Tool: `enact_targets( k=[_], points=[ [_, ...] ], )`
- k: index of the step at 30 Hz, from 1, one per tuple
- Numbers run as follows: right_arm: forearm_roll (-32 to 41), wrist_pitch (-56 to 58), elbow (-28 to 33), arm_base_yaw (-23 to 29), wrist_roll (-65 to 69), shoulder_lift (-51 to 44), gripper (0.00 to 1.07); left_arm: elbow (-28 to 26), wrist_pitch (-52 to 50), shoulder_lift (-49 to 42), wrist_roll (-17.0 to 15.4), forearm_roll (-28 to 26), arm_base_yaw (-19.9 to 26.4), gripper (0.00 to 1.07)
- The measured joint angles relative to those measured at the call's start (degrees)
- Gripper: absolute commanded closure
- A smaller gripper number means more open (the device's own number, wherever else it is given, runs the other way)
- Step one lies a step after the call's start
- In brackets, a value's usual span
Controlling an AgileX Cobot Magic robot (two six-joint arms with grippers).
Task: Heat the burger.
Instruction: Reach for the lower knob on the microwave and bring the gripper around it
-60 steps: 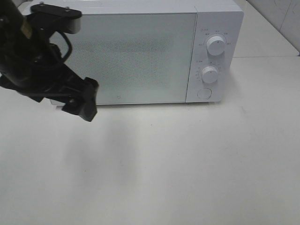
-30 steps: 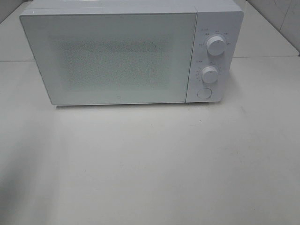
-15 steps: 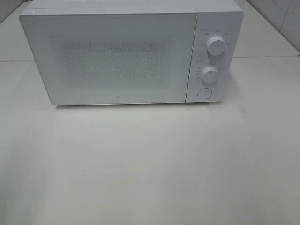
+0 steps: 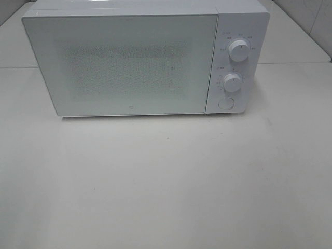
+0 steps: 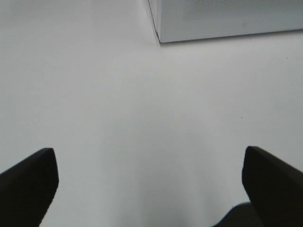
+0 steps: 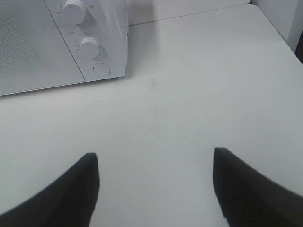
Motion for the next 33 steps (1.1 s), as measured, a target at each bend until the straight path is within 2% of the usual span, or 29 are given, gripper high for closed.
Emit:
enact_targets(
  k=[2,4,8,33],
  points=[
    [0.0,0.0,0.0,0.0,0.0,0.0,0.41,0.0,0.0,-0.8,0.0,0.0,0.74,0.09],
    [0.0,0.0,0.0,0.0,0.0,0.0,0.41,0.11,0.0,-4.01,0.0,0.0,5.16,0.09],
    [0.0,0.0,0.0,0.0,0.0,0.0,0.41,0.17,0.0,-6.42,0.0,0.0,6.7,0.09],
    [0.0,0.0,0.0,0.0,0.0,0.0,0.41,0.17,0.0,-8.48,0.0,0.0,7.05,0.09]
  ],
)
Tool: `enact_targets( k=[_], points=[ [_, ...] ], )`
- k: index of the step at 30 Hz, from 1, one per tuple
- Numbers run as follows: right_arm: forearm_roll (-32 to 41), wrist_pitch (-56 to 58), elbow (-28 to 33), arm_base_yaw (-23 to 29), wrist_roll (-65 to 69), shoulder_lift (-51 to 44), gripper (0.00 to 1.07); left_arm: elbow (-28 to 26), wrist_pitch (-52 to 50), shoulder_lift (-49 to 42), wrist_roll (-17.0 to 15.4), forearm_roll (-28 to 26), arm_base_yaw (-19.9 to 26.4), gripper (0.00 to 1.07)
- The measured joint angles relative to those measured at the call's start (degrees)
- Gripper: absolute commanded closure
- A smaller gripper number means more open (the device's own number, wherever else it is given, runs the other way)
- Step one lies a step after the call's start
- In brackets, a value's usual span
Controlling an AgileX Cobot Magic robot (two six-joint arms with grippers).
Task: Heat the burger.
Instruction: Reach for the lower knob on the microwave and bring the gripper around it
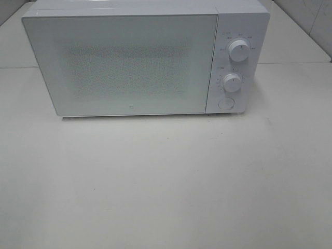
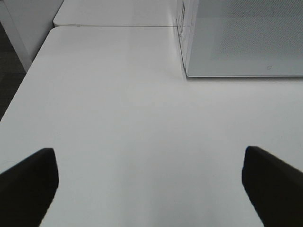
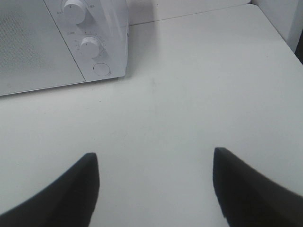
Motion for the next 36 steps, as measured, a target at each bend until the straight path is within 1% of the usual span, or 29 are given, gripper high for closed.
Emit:
enact_targets(
  k=[13,14,15,16,17,18,19,22,26,29,30,34,35,36],
  points=[
    [0.0,-0.06,0.0,0.0,0.0,0.0,0.41,0.0,0.0,0.0,0.0,0.0,0.0,0.09],
    [0.0,-0.06,0.0,0.0,0.0,0.0,0.38,0.0,0.0,0.0,0.0,0.0,0.0,0.09],
    [0.0,-0.06,0.0,0.0,0.0,0.0,0.38,0.0,0.0,0.0,0.0,0.0,0.0,0.09],
    [0.0,-0.06,0.0,0.0,0.0,0.0,0.32,0.0,0.0,0.0,0.0,0.0,0.0,0.09],
    [0.0,-0.06,0.0,0.0,0.0,0.0,0.29,0.0,0.0,0.0,0.0,0.0,0.0,0.09],
    [0.0,-0.06,0.0,0.0,0.0,0.0,0.29,0.0,0.0,0.0,0.0,0.0,0.0,0.09],
    [0.0,-0.06,0.0,0.0,0.0,0.0,0.23,0.0,0.0,0.0,0.0,0.0,0.0,0.09],
    [0.0,-0.11,-0.11,0.0,0.0,0.0,0.2,0.0,0.0,0.0,0.0,0.0,0.0,0.09],
    [0.0,-1.38,-0.34,0.0,0.0,0.52,0.21,0.0,0.0,0.0,0.0,0.0,0.0,0.09],
    [-0.06,-3.72,-0.74,0.0,0.0,3.61,0.22,0.0,0.0,0.0,0.0,0.0,0.0,0.09],
    [-0.17,-6.47,-0.86,0.0,0.0,6.13,0.23,0.0,0.0,0.0,0.0,0.0,0.0,0.09],
    [-0.74,-10.83,-0.86,0.0,0.0,9.68,0.23,0.0,0.0,0.0,0.0,0.0,0.0,0.09],
    [-1.43,-13.58,-0.86,0.0,0.0,12.26,0.24,0.0,0.0,0.0,0.0,0.0,0.0,0.09],
    [-1.43,-13.58,-0.86,0.0,0.0,12.26,0.24,0.0,0.0,0.0,0.0,0.0,0.0,0.09]
  ],
)
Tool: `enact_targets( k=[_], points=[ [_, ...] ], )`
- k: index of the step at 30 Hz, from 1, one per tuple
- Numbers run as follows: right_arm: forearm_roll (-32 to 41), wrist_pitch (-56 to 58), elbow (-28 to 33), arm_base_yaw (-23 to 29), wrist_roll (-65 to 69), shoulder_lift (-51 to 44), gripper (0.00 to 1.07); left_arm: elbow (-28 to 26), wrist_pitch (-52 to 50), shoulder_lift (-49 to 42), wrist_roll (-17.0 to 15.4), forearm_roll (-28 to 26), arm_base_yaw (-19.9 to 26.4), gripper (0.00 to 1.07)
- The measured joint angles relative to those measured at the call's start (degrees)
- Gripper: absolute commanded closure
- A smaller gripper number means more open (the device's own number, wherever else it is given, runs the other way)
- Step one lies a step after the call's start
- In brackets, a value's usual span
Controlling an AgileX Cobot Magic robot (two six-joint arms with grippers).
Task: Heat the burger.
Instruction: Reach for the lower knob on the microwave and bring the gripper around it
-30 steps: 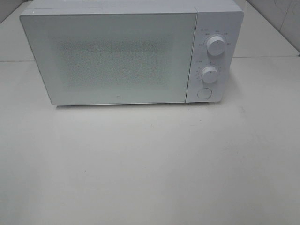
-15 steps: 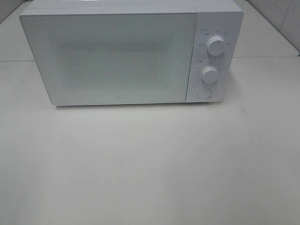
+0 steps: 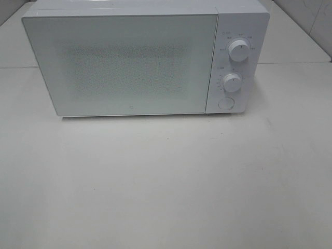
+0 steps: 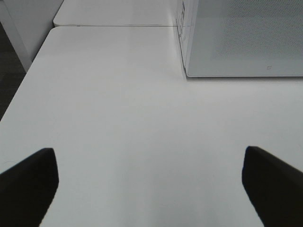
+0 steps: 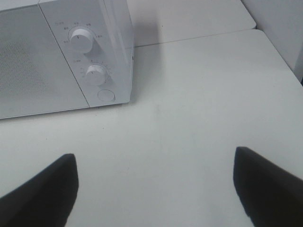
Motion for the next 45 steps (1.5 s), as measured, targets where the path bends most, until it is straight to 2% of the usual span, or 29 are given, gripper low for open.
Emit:
enact_targets(
  k=[5,23,41,45],
  points=[
    [-2.12,-7.22,0.0,0.0,0.0,8.37,0.25,0.0,0.0,0.0,0.0,0.0,0.0,0.09],
    [-2.86,-31.68,0.0,0.0,0.0,29.11,0.31,0.0,0.0,0.0,0.0,0.0,0.0,0.09],
    [-3.9,-49.62,0.0,0.0,0.06,45.21,0.31,0.0,0.0,0.0,0.0,0.0,0.0,0.09],
    [-3.72,-57.93,0.8,0.0,-0.11,49.68,0.31,0.0,0.0,0.0,0.0,0.0,0.0,0.09]
  ],
)
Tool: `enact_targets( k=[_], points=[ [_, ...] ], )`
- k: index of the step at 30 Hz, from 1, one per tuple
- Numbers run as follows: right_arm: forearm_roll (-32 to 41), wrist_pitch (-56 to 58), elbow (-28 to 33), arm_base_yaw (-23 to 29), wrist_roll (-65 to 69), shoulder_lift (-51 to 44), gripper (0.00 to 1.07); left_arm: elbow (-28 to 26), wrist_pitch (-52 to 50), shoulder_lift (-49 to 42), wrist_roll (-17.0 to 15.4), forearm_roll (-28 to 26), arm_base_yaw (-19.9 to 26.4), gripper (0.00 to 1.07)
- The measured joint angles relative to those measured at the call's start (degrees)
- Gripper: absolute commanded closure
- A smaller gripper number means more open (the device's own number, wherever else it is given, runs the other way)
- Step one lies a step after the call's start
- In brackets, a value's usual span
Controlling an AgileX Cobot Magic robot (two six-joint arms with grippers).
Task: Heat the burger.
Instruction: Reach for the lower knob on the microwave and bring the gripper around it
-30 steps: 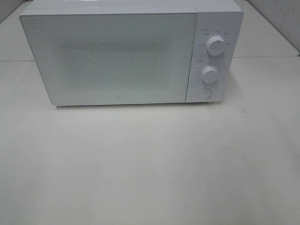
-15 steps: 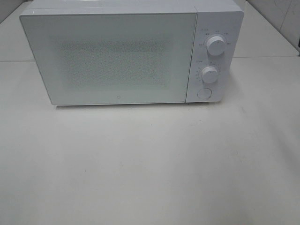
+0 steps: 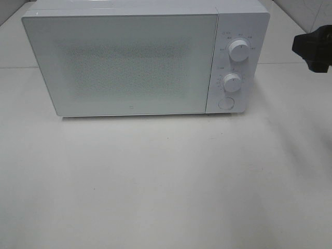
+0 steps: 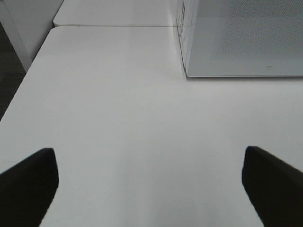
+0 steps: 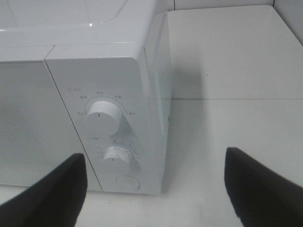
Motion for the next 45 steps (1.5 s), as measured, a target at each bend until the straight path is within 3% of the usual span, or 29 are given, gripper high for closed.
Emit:
enact_targets(
  k=[4,11,12,15,16,20,22,33,45],
  points=[
    [3.72,-7.33,1.95,0.0,-2.35,2.98,0.31,0.0,0.0,0.0,0.0,0.0,0.0,0.09],
    [21.54,-22.98,7.33,1.6,-18.68,7.45,0.31,0.0,0.0,0.0,0.0,0.0,0.0,0.09],
    [21.54,-22.98,7.33,1.6,-18.68,7.45,0.31,0.0,0.0,0.0,0.0,0.0,0.0,0.09],
    [27.96,-27.96,9.22,4.7,-23.66,8.37,0.31,0.0,0.0,0.0,0.0,0.0,0.0,0.09],
    [33.0,-31.68,10.43,7.1,-26.99,9.22,0.31,0.0,0.0,0.0,0.0,0.0,0.0,0.09],
    [39.82,-36.38,11.29,11.23,-31.28,11.29,0.31,0.0,0.0,0.0,0.0,0.0,0.0,0.09],
    [44.46,-40.34,11.4,15.76,-34.32,14.04,0.31,0.0,0.0,0.0,0.0,0.0,0.0,0.09],
    [51.57,-50.59,11.34,26.18,-33.98,24.92,0.31,0.0,0.0,0.0,0.0,0.0,0.0,0.09],
    [53.4,-54.55,7.73,27.67,-30.25,34.84,0.31,0.0,0.0,0.0,0.0,0.0,0.0,0.09]
  ],
)
